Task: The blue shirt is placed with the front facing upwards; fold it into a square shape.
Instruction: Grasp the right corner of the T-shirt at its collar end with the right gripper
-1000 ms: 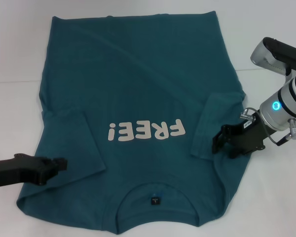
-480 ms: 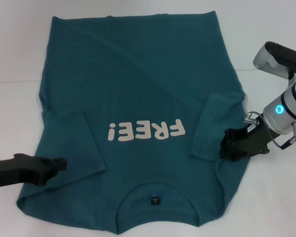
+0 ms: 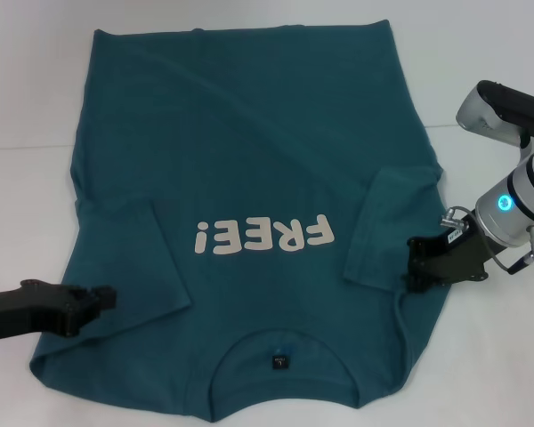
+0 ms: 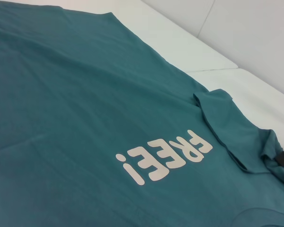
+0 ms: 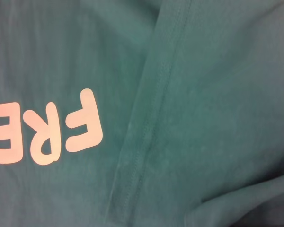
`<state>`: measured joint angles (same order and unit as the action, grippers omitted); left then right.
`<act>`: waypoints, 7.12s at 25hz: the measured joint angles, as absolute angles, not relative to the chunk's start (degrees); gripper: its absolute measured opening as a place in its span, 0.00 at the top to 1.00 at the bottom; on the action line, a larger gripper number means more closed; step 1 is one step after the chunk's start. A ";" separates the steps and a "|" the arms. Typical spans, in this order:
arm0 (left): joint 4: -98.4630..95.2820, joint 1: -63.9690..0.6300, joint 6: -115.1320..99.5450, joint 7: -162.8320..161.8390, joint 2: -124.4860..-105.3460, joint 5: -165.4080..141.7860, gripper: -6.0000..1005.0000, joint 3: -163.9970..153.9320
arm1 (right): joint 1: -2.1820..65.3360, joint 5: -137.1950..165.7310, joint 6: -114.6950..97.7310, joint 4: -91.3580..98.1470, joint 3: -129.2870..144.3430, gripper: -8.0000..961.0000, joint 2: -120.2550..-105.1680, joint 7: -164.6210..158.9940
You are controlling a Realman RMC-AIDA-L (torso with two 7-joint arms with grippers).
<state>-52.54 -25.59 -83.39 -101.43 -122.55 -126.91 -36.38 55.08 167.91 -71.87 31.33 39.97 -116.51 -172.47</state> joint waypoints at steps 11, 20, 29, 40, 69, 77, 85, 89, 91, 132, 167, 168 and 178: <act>-52.61 -25.57 -84.18 -101.53 -122.34 -126.91 0.94 -35.03 | 52.19 165.91 -74.21 39.01 40.17 0.94 -118.79 -170.90; -52.20 -25.18 -84.38 -101.57 -122.34 -124.96 0.94 -33.75 | 47.37 158.17 -77.97 45.69 40.57 0.94 -119.30 -168.65; -51.94 -25.27 -84.49 -101.75 -122.34 -124.72 0.94 -33.22 | 43.73 153.97 -81.35 51.25 40.36 0.93 -118.91 -168.11; -51.94 -25.51 -84.56 -101.78 -122.34 -124.71 0.94 -33.49 | 47.89 159.36 -84.42 54.55 44.93 0.89 -117.87 -172.06; -51.45 -25.71 -84.89 -100.45 -122.52 -124.72 0.95 -33.75 | 56.42 167.88 -74.52 37.59 44.82 0.13 -118.00 -172.53; -50.46 -26.03 -84.59 -100.27 -122.37 -124.72 0.95 -33.72 | 57.11 167.96 -72.55 34.09 44.95 0.13 -117.13 -172.53; -50.44 -26.10 -84.55 -100.19 -122.34 -124.72 0.95 -33.75 | 57.72 167.96 -71.75 32.57 45.16 0.13 -116.71 -172.55; -50.42 -26.11 -84.63 -99.92 -122.34 -124.72 0.95 -33.67 | 57.99 167.96 -71.66 31.79 45.06 0.14 -116.49 -172.68; -50.35 -26.11 -84.66 -99.76 -122.34 -124.72 0.95 -33.57 | 58.48 167.96 -71.47 30.55 44.85 0.14 -116.10 -172.70; -49.39 -25.66 -84.89 -98.78 -122.34 -124.16 0.95 -33.22 | 54.89 166.96 -75.82 39.58 45.26 0.94 -117.93 -172.26; -50.19 -22.01 -87.18 -100.31 -123.65 -119.61 0.95 -31.46 | 41.62 154.89 -81.53 62.39 57.50 0.23 -119.88 -139.10; -50.19 -22.01 -87.18 -100.31 -123.65 -119.61 0.95 -31.46 | 41.44 154.90 -80.37 62.35 58.79 0.23 -119.90 -139.99; -50.16 -22.12 -87.18 -100.32 -123.66 -119.54 0.95 -31.47 | 42.43 155.09 -74.86 58.37 63.93 0.27 -119.77 -145.48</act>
